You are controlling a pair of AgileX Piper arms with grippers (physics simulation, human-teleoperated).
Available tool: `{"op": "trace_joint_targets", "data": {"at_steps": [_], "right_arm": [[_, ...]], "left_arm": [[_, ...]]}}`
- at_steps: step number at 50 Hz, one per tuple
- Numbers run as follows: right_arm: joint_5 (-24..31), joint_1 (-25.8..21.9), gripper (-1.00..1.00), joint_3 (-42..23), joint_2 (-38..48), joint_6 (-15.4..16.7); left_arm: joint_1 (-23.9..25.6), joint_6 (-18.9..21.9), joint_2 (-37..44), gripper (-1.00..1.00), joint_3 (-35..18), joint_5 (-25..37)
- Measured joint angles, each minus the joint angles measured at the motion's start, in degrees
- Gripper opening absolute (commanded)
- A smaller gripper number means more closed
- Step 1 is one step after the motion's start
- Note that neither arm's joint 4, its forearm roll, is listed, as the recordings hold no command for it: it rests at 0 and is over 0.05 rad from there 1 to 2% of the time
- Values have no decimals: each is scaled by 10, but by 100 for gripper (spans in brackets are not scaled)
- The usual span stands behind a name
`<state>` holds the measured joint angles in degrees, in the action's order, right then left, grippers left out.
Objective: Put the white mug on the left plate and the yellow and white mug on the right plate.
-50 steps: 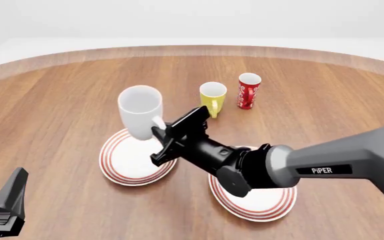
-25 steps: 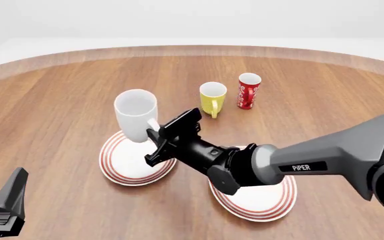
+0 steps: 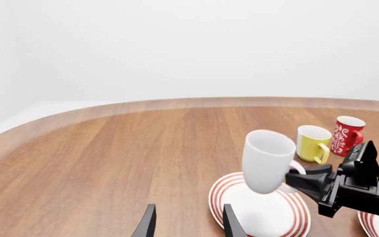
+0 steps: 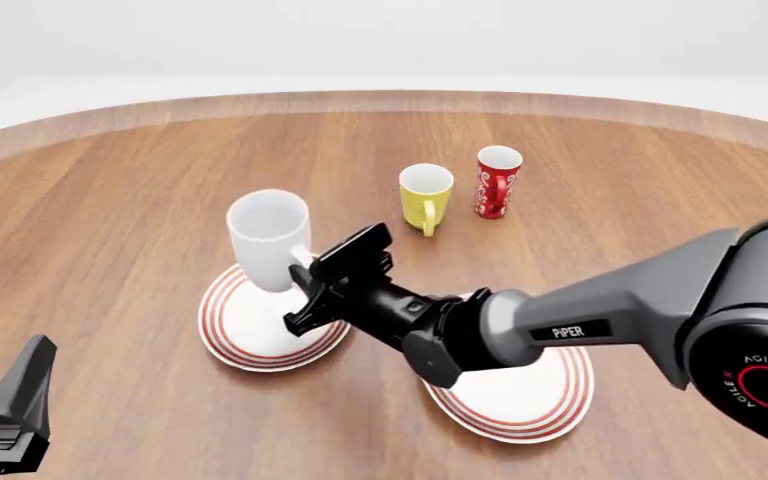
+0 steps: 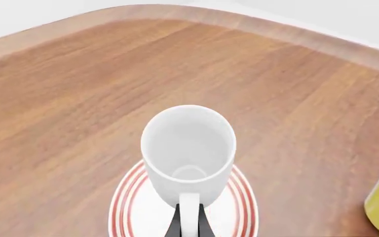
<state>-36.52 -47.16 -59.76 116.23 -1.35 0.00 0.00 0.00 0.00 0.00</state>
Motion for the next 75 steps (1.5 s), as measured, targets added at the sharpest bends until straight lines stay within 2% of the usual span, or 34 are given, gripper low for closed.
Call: {"op": "trace_joint_targets", "data": {"at_steps": [75], "right_arm": [[19, -4, -100, -35, 54, 2]], "left_arm": [[0, 0, 0, 100, 0, 0]]}}
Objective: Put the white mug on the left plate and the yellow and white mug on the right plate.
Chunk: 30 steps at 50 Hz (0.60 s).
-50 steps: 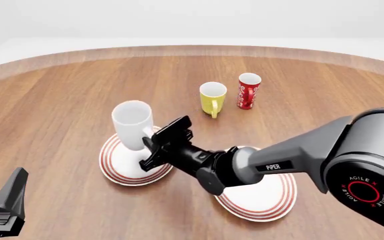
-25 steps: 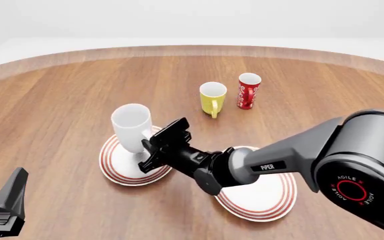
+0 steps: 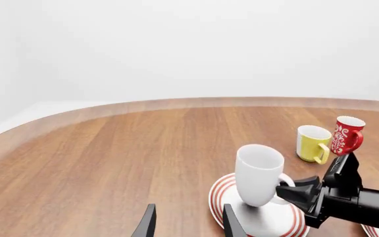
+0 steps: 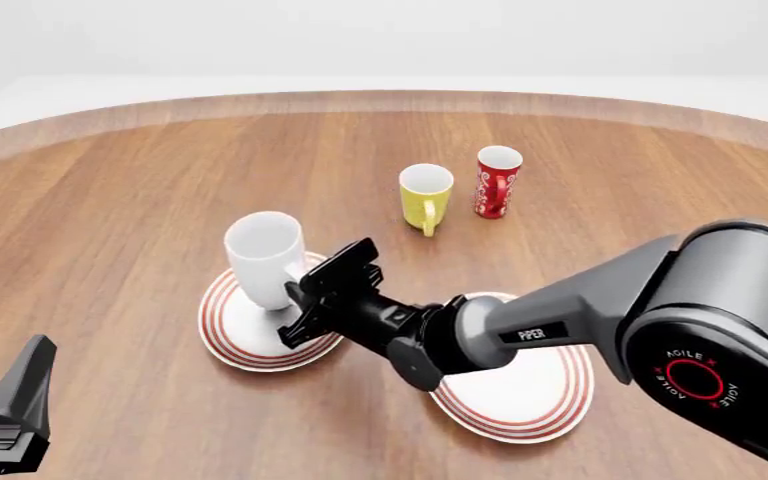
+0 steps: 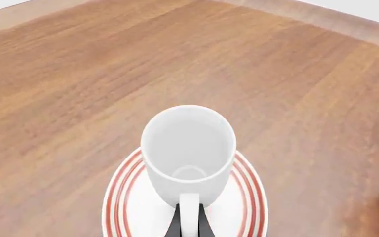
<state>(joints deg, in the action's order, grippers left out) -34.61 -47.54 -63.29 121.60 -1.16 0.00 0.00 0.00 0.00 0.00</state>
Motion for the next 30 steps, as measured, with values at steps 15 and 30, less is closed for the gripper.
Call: {"op": "trace_joint_targets", "data": {"at_steps": [15, 30], "right_arm": [[1, 0, 100, -2, 3, -1], [2, 1, 100, -2, 0, -2]], "left_arm": [[0, 0, 0, 100, 0, 0], [0, 0, 0, 100, 0, 0]]}}
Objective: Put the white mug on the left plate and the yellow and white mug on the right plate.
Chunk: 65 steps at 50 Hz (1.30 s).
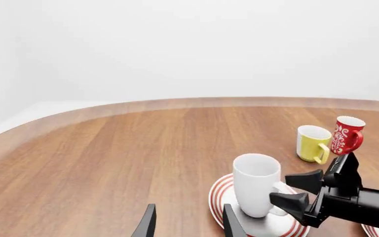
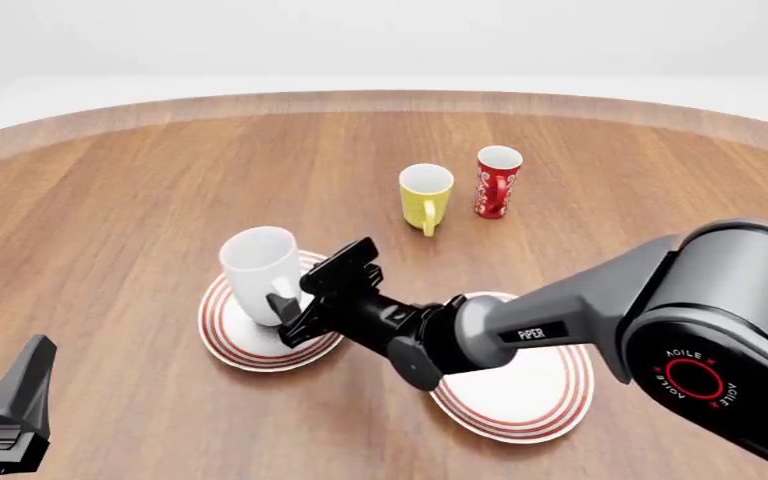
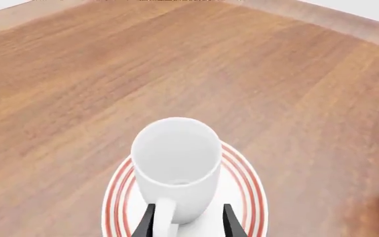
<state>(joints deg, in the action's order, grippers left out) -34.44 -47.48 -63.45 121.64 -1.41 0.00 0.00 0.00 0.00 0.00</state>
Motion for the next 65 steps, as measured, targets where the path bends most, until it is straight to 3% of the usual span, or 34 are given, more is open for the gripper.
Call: {"op": "trace_joint_targets", "data": {"at_steps": [39, 65], "right_arm": [[5, -7, 100, 42, -75, 4], [14, 15, 100, 116, -227, 14]], "left_arm": [[0, 0, 0, 100, 0, 0], [0, 0, 0, 100, 0, 0]]}}
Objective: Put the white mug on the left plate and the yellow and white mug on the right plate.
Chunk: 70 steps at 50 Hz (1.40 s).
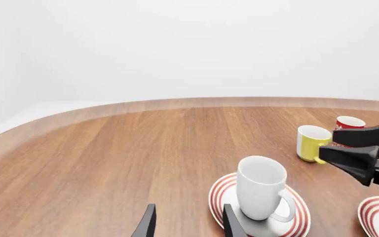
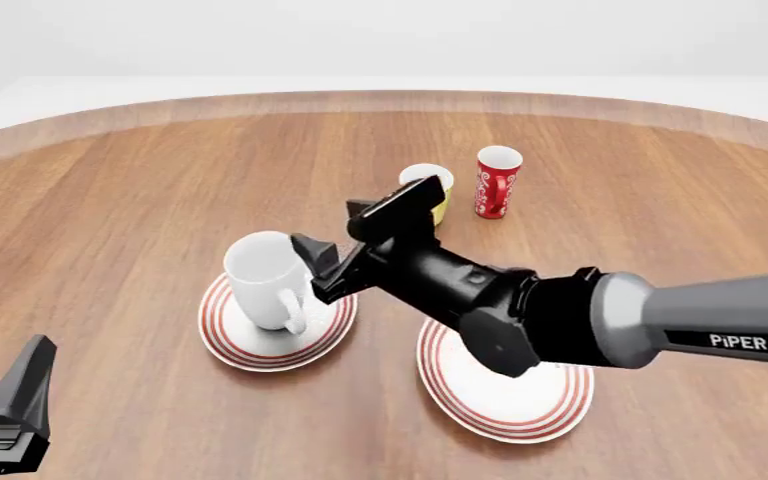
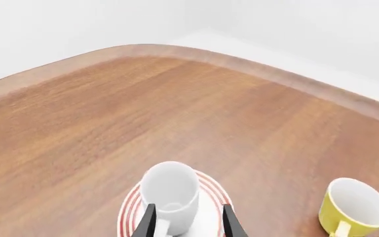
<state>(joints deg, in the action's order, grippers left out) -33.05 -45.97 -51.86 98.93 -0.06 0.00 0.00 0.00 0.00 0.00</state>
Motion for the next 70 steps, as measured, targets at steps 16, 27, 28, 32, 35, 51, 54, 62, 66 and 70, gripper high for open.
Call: {"op": "trace_joint_targets", "data": {"at_steps": [16, 27, 28, 32, 35, 51, 54, 62, 66, 70], "right_arm": [[7, 48, 100, 43, -101, 6], [17, 90, 100, 64, -168, 8], [17, 94, 100, 66, -174, 9], [18, 111, 100, 74, -195, 9], [19, 123, 100, 80, -208, 9], [20, 173, 100, 100, -254, 6], [20, 182, 100, 103, -260, 4], [21, 204, 100, 106, -268, 1], [21, 215, 100, 105, -266, -1], [22, 225, 100, 100, -257, -2]], "left_arm": [[0, 0, 0, 100, 0, 0], [0, 0, 0, 100, 0, 0], [0, 0, 0, 100, 0, 0], [0, 0, 0, 100, 0, 0], [0, 0, 0, 100, 0, 0], [0, 0, 0, 100, 0, 0], [0, 0, 0, 100, 0, 0], [0, 0, 0, 100, 0, 0], [0, 0, 0, 100, 0, 0], [0, 0, 0, 100, 0, 0]]}}
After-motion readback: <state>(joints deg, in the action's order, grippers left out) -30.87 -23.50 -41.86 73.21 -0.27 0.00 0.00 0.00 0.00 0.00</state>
